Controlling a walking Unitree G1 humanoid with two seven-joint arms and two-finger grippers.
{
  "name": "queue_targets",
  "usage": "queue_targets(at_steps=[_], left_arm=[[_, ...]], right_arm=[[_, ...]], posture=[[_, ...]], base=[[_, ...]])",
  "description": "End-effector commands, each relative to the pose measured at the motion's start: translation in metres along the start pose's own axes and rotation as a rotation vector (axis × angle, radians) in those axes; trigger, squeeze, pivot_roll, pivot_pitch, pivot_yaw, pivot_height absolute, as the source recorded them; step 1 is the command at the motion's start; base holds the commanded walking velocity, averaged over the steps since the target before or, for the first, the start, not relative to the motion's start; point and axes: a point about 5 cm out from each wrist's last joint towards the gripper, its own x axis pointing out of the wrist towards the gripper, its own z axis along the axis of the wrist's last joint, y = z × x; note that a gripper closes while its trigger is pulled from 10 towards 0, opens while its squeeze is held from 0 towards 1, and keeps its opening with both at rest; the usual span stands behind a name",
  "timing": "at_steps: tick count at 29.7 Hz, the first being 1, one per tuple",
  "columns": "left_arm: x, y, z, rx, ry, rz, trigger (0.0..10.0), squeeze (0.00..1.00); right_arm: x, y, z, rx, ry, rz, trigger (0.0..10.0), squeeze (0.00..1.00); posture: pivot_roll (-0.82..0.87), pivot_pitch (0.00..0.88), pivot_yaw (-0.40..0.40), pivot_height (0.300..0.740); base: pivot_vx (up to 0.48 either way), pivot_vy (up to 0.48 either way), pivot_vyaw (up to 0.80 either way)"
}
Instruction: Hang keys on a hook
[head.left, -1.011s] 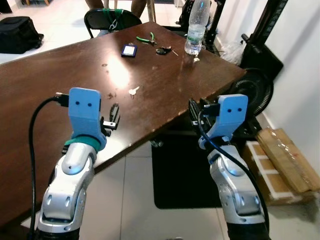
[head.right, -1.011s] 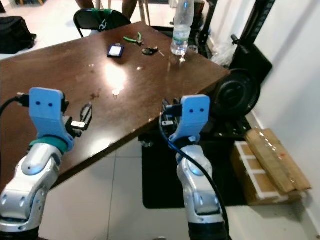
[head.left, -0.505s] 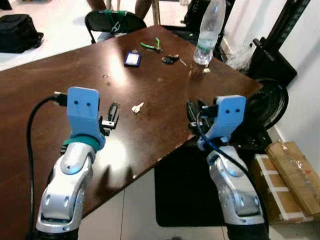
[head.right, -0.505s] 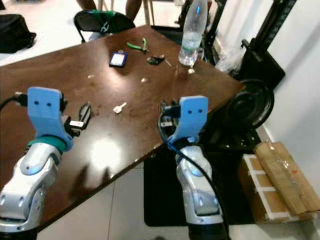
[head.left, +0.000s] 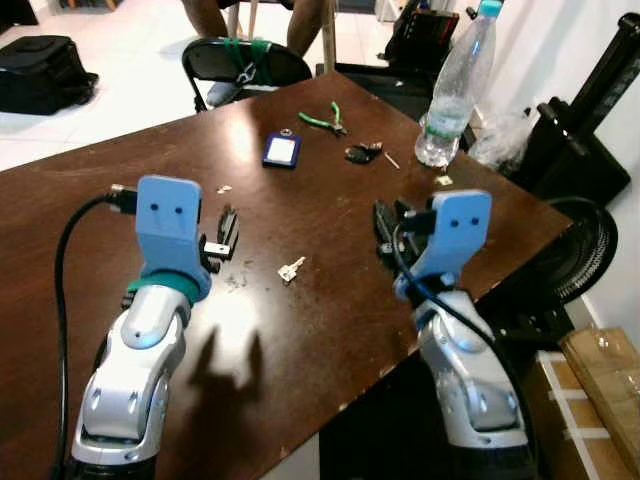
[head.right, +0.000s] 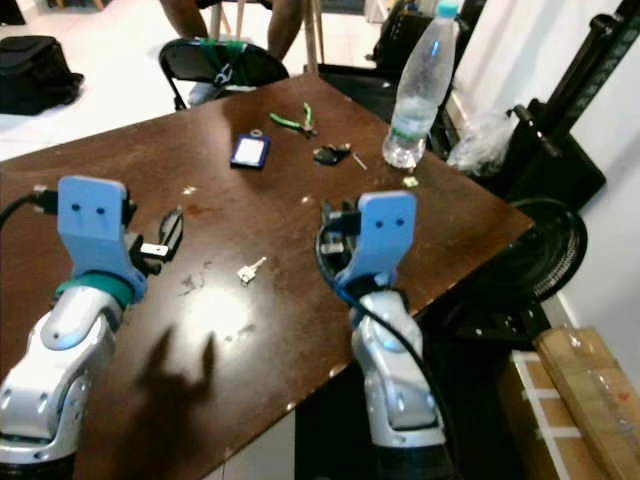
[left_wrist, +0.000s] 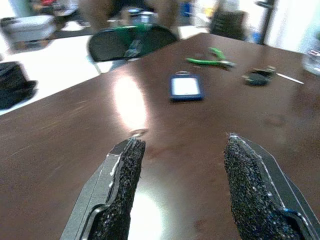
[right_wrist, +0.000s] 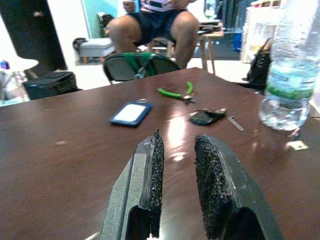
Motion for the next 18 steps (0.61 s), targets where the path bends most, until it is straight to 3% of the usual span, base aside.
queue_targets(at_steps=[1, 3, 4, 6, 7, 9, 10, 12, 18], left_arm=[[-0.001, -0.008, -0.01, 0.036, 0.057, -0.095, 10.0, 0.0], [-0.001, -0.008, -0.01, 0.036, 0.057, -0.095, 10.0, 0.0], [-0.003, -0.012, -0.015, 0.133, 0.086, -0.185, 10.0, 0.0], [-0.003, -0.012, -0.015, 0.133, 0.086, -0.185, 10.0, 0.0], [-0.006, -0.015, -0.022, 0.213, 0.121, -0.251, 10.0, 0.0], [-0.006, -0.015, -0.022, 0.213, 0.121, -0.251, 10.0, 0.0], [-0.008, -0.016, -0.026, 0.269, 0.135, -0.283, 10.0, 0.0], [-0.01, -0.018, -0.029, 0.304, 0.14, -0.307, 10.0, 0.0], [-0.009, -0.027, -0.033, 0.288, 0.141, -0.36, 10.0, 0.0]], right_arm=[[0.001, -0.004, 0.0, -0.011, -0.002, -0.012, 10.0, 0.0], [0.001, -0.004, 0.0, -0.011, -0.002, -0.012, 10.0, 0.0], [0.001, -0.006, 0.001, -0.023, -0.005, -0.015, 10.0, 0.0], [0.001, -0.006, 0.001, -0.023, -0.005, -0.015, 10.0, 0.0], [0.002, -0.008, 0.002, -0.038, -0.008, -0.012, 10.0, 0.0], [0.002, -0.008, 0.002, -0.038, -0.008, -0.012, 10.0, 0.0], [0.003, -0.008, 0.003, -0.068, -0.014, 0.0, 10.0, 0.0], [0.004, -0.006, 0.003, -0.101, -0.013, 0.021, 10.0, 0.0], [0.013, 0.004, -0.003, -0.162, 0.026, 0.116, 10.0, 0.0]], posture=[[-0.07, 0.086, 0.074, 0.74], [-0.07, 0.086, 0.074, 0.74], [-0.08, 0.087, 0.076, 0.74], [-0.08, 0.087, 0.076, 0.74], [-0.08, 0.088, 0.077, 0.74], [-0.08, 0.088, 0.077, 0.74], [-0.08, 0.088, 0.078, 0.74], [-0.07, 0.088, 0.077, 0.74], [-0.06, 0.09, 0.072, 0.74]], base=[[0.0, 0.0, 0.0], [0.0, 0.0, 0.0], [0.0, 0.0, 0.0], [0.0, 0.0, 0.0], [0.0, 0.0, 0.0], [0.0, 0.0, 0.0], [0.0, 0.0, 0.0], [0.0, 0.0, 0.0], [0.0, 0.0, 0.0]])
